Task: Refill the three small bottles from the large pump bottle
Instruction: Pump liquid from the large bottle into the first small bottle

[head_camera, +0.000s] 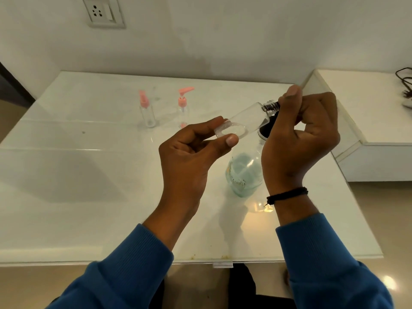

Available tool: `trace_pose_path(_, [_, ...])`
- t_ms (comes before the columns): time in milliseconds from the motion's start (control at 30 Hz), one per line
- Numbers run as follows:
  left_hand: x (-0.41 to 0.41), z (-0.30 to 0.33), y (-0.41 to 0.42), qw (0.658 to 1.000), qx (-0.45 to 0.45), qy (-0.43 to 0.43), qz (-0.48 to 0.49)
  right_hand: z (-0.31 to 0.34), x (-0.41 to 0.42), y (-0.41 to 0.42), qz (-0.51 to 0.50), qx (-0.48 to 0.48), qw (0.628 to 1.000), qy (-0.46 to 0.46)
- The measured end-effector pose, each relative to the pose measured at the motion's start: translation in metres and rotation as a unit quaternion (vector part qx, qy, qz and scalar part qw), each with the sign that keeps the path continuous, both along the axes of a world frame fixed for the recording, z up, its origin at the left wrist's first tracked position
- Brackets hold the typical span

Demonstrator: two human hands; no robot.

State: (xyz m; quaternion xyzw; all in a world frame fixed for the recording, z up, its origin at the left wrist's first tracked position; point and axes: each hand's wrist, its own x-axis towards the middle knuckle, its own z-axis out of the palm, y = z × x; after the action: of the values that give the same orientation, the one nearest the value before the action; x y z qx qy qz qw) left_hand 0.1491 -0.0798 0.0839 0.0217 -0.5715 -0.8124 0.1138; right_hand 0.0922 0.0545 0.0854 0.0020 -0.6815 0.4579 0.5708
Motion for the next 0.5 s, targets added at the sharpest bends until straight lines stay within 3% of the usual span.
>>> trace_pose_path(500, [-0.0011, 0.0010, -0.0006, 1.000, 0.013, 0.006, -0.003, 0.0025, -0.0010, 0.0018, -0.004, 0.026, 0.999, 0.018])
